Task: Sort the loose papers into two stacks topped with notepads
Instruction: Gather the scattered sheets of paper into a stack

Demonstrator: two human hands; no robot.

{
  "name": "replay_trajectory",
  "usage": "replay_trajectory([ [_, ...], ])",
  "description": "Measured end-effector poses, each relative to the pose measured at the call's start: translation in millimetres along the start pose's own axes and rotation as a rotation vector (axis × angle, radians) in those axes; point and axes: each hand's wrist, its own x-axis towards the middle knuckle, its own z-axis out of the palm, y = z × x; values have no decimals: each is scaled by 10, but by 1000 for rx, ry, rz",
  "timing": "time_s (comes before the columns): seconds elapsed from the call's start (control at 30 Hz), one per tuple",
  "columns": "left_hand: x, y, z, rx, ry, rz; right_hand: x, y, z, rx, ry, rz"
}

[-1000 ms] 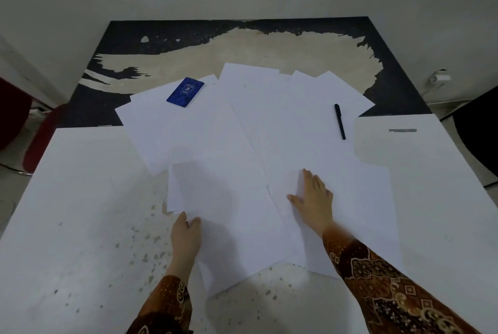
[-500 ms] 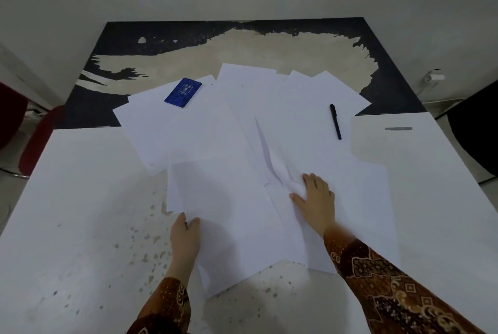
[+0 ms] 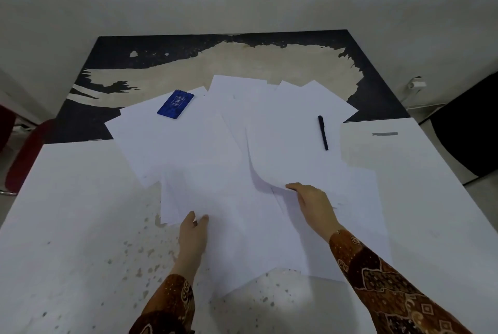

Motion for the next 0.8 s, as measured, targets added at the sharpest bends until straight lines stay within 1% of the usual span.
replay_trajectory([
  [0.1, 4, 129, 101, -52, 11, -15, -99, -176, 93, 97, 22, -97],
  [0.23, -28, 324, 235, -150, -42, -56, -301, -325, 304, 162, 9, -274],
  [0.3, -26, 404, 293, -135, -46, -55, -394, -376, 382, 163, -55, -351],
  [0.4, -29, 425, 346, -52, -58, 6, -495, -447, 395, 123, -266, -406],
  [0.47, -2, 387, 362, 5, -58, 7, -488, -465, 339, 123, -403, -346],
  [0.5, 6, 391, 371, 27, -51, 15, -443, -432, 322, 114, -422, -305],
  [0.57, 18, 416, 399, 79, -33, 17, -271, -289, 299, 29, -383, -246],
  [0.7, 87, 469, 417, 115, -31, 54, 231, 85, 149, -332, -372, -28],
  [0.8, 126, 546, 400, 147, -33, 111, 540, 288, 52, -414, -318, 89],
])
